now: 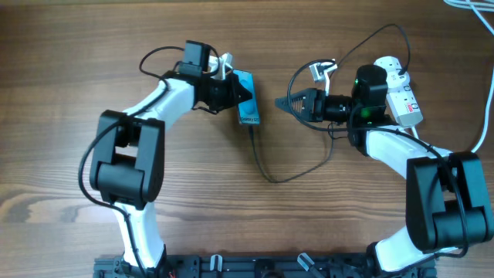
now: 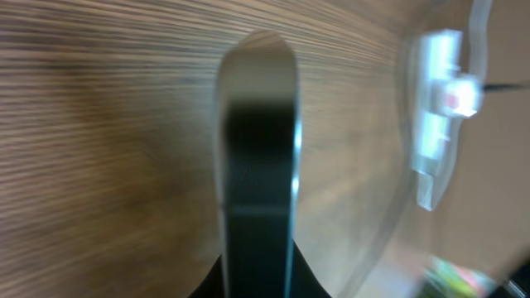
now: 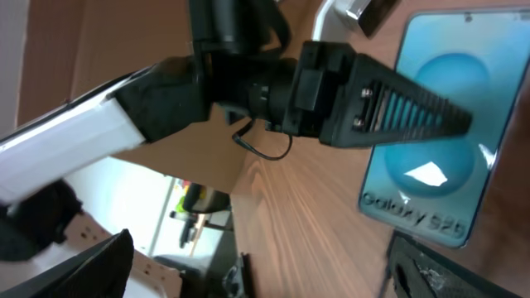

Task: Plug charger to phone and switch on socket
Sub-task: 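Release the plug and move the right gripper toward the power strip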

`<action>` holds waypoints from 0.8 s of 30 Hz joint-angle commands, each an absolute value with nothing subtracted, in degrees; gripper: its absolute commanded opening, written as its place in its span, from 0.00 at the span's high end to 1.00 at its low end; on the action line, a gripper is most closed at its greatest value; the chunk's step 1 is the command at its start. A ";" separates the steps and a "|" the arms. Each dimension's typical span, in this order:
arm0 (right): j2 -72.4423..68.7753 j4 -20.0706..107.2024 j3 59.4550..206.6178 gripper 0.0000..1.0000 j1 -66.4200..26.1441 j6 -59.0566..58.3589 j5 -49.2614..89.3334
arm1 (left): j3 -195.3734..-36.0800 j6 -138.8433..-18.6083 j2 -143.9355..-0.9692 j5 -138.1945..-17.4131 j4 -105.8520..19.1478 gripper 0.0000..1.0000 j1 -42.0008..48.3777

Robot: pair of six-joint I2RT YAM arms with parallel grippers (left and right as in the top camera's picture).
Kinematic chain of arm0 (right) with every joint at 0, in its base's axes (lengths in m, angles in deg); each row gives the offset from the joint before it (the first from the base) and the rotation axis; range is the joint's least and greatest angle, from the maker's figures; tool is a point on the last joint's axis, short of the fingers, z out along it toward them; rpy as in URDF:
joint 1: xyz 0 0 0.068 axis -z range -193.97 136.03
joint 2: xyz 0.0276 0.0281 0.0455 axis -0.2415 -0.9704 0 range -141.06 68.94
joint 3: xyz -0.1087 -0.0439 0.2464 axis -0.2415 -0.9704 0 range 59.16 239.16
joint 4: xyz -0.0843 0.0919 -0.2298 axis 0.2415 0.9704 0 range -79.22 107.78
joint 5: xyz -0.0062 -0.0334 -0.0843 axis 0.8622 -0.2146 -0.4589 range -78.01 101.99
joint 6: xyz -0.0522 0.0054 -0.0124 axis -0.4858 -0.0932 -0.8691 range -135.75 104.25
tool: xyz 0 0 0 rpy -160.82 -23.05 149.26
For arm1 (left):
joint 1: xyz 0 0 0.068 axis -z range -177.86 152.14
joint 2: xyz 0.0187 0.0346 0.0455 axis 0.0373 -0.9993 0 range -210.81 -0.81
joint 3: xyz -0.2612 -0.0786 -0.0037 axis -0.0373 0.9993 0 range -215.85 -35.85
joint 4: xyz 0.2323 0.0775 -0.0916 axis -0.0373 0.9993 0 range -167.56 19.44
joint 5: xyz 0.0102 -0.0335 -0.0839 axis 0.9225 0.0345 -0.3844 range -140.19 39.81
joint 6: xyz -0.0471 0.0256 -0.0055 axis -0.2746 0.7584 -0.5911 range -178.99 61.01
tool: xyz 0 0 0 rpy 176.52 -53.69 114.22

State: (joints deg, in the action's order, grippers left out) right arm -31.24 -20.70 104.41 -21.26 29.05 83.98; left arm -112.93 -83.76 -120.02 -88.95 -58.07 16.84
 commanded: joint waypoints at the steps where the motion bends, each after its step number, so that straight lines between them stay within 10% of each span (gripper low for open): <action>1: -30.15 -13.78 105.22 0.00 -21.09 24.96 76.35 | -112.89 -86.50 -119.65 -73.74 -57.92 0.96 20.20; 9: -30.15 0.26 105.22 0.00 -21.20 16.57 68.33 | -112.89 -86.43 -119.65 -67.18 -57.55 0.76 24.09; 17: -28.71 3.69 105.46 0.01 -21.18 15.76 68.15 | -112.89 -86.43 -119.65 -67.20 -57.77 0.82 24.12; 24: -19.20 57.39 128.15 0.00 -20.63 -3.65 30.34 | -112.89 -86.45 -119.65 -67.23 -58.03 0.91 24.09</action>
State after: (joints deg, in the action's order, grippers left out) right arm -21.19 50.88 121.53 -21.29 2.60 47.87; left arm -113.39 -86.95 -119.39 -70.15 -58.84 24.18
